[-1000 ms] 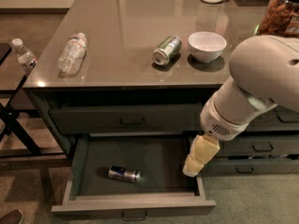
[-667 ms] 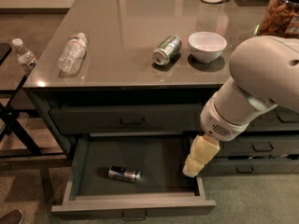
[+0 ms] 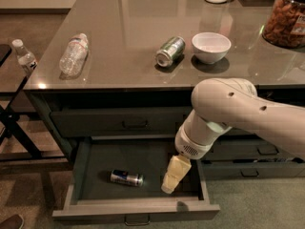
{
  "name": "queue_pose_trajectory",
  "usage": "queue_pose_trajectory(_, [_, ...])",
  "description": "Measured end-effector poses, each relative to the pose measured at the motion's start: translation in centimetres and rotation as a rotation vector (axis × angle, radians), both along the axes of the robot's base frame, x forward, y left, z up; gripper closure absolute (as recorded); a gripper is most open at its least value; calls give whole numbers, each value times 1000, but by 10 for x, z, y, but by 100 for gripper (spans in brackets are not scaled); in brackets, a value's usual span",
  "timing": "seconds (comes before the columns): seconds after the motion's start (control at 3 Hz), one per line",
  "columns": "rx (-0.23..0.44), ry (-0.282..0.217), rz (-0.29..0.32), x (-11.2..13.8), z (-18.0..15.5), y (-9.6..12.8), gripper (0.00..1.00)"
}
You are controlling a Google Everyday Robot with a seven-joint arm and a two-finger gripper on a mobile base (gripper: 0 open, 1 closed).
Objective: Pick redbull can from middle drawer and place on counter
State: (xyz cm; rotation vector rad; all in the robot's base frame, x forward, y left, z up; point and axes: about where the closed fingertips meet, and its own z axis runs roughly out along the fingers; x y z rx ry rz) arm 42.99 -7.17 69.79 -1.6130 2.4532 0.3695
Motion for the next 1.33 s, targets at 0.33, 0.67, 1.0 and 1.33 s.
queue_pose_trajectory(0.33, [0,0,0,0,0,0,0])
queue_pose_trajectory(0.67, [1,36,-15,0,-31,8,0])
queue_pose_trajectory(1.0, [35,78,-16,22,-109,50,0])
queue_pose_trajectory(1.33, [38,83,-16,21,-113,52,0])
